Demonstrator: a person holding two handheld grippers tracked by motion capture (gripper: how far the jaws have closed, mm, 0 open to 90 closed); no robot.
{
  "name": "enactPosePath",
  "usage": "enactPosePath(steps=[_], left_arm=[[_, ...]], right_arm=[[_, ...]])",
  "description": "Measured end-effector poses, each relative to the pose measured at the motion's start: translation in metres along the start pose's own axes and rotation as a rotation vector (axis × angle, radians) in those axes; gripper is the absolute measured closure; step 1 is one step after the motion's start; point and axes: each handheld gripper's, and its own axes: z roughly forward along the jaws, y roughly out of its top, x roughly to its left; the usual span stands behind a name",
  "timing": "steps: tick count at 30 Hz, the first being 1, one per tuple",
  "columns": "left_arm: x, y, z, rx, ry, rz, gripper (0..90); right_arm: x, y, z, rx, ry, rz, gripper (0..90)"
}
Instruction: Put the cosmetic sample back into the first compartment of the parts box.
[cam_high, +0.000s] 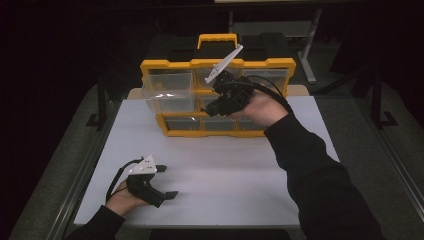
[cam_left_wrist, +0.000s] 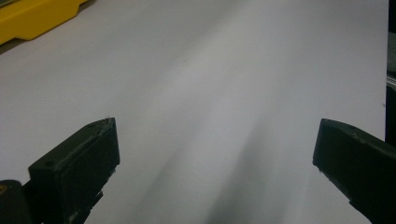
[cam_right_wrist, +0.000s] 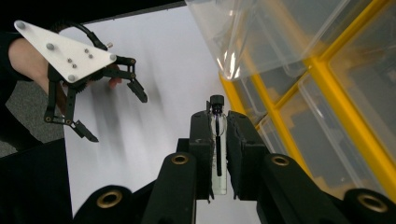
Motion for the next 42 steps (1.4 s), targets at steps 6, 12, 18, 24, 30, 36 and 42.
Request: enactPosePath(steps=[6,12,18,24,30,36,42], left_arm=[[0.000,0.000,0.000,0.001,-0.001,0.001,0.0],[0.000,0.000,0.000,0.000,-0.001,-0.002,0.0],[0.000,0.000,0.000,0.000,-0.002,0.000,0.0],[0.000,0.000,0.000,0.000,-0.004,-0.001,0.0],[0.000,0.000,0.000,0.000,-0.003,0.000,0.0],[0.000,0.000,0.000,0.000,-0.003,-0.001,0.0],[0.000,0.000,0.000,0.000,-0.003,-0.001,0.0]], right_arm=[[-0.003,0.010,-0.007,-0.001,-0.012,-0.004,79.3],[-0.006,0.021,-0.015,-0.010,-0.023,-0.006,79.3],[-0.008,0.030,-0.021,-0.019,-0.031,-0.012,79.3],[-0.011,0.042,-0.025,-0.025,-0.036,-0.005,79.3],[-0.016,0.051,-0.025,-0.045,-0.027,0.001,79.3],[-0.022,0.057,-0.020,-0.060,-0.017,0.023,79.3],[-0.026,0.064,-0.018,-0.081,-0.022,0.040,79.3]])
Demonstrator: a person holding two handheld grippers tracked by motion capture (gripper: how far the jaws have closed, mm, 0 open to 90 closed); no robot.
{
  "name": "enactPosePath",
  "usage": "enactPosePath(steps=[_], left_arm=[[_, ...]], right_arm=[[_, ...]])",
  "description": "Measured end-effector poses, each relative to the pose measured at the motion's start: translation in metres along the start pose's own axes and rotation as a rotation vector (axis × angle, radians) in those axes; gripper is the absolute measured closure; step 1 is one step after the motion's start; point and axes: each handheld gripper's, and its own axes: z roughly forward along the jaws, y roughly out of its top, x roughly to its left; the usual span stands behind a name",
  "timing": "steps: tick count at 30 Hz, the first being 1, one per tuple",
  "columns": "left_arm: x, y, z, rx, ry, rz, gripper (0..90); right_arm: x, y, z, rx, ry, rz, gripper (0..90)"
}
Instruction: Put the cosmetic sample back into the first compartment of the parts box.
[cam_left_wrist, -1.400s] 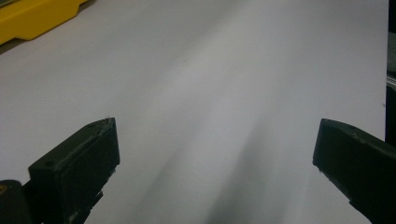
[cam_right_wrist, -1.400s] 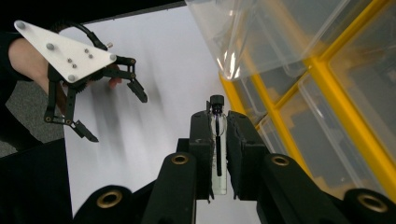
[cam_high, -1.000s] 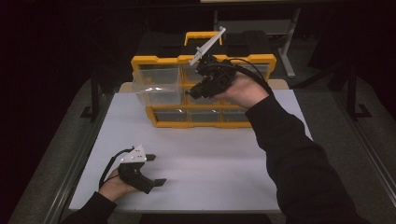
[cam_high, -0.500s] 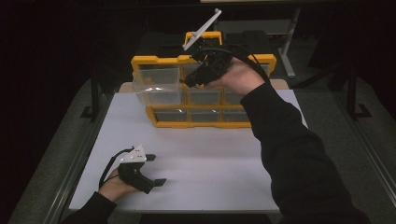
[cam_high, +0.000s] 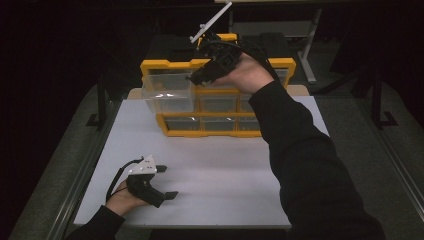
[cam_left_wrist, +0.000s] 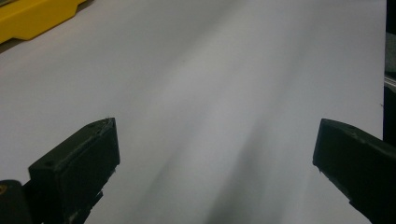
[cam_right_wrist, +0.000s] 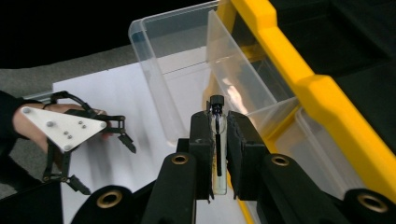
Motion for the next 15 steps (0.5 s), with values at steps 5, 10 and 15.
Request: enactPosePath(steps=[5,10,15], left_arm=[[0.000,0.000,0.000,-0.002,-0.001,0.000,0.0],[0.000,0.000,0.000,-0.001,-0.004,-0.001,0.0],[0.000,0.000,0.000,-0.002,-0.005,-0.003,0.0]], right_arm=[[0.000,0.011,0.006,-0.012,0.000,0.002,79.3],[0.000,0.017,0.017,-0.008,0.002,0.007,79.3],[0.000,0.022,0.029,-0.018,0.006,0.016,79.3]])
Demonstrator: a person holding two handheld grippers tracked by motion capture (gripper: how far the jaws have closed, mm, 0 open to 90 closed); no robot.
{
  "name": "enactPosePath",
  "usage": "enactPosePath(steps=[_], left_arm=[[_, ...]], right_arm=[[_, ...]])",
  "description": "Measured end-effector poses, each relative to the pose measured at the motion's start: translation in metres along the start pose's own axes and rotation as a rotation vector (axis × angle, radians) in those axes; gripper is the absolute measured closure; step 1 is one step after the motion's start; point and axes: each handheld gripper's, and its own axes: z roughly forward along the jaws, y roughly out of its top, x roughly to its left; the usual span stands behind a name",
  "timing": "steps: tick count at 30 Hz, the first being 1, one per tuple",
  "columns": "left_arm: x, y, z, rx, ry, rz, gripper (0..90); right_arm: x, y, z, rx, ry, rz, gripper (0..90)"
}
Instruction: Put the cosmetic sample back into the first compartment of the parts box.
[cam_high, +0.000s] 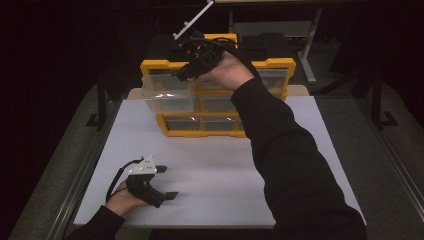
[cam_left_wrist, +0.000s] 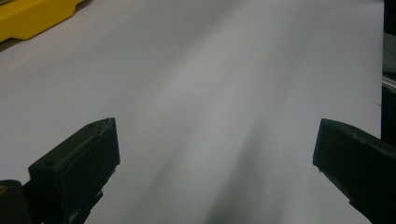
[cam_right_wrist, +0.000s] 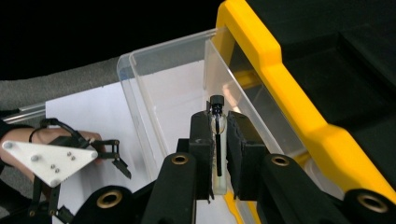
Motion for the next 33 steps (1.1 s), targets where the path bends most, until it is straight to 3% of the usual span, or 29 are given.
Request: enactPosePath(steps=[7,16,27,33], left_arm=[[-0.001,0.000,0.000,0.000,-0.004,0.000,0.0],[-0.002,0.000,0.001,0.003,-0.008,0.004,0.0],[-0.002,0.000,0.001,0.004,-0.014,0.006,0.0],[-0.002,0.000,0.002,0.005,-0.014,0.006,0.0]], right_arm=[[0.004,0.007,0.015,0.009,0.007,-0.016,79.2],[0.007,0.008,0.037,0.072,-0.012,-0.040,79.1],[0.006,0.007,0.043,0.096,-0.001,-0.041,78.5],[0.006,0.007,0.040,0.072,-0.010,-0.034,69.1]])
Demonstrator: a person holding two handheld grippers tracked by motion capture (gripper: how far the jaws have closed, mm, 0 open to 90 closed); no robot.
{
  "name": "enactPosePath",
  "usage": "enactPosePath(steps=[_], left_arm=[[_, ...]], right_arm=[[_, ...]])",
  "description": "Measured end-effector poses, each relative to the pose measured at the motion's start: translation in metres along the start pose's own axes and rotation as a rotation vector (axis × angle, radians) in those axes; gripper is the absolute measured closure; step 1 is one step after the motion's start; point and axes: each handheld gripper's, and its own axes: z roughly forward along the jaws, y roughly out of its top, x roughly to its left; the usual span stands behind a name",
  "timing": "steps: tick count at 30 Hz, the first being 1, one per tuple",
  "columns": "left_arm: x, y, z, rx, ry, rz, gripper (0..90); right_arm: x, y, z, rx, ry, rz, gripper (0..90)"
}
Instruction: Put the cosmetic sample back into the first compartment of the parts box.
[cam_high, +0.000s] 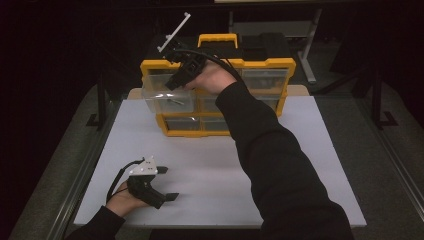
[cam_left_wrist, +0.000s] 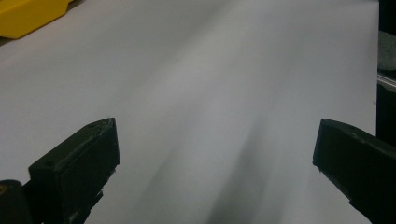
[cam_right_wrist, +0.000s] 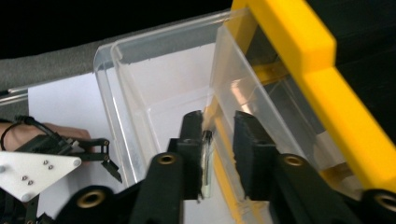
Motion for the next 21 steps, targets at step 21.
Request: enactPosePath(steps=[21], left_arm=[[0.000,0.000,0.000,0.002,0.004,-0.001,0.0]], right_arm=[[-0.007,-0.017,-0.042,-0.046,0.005,0.022,88.6]])
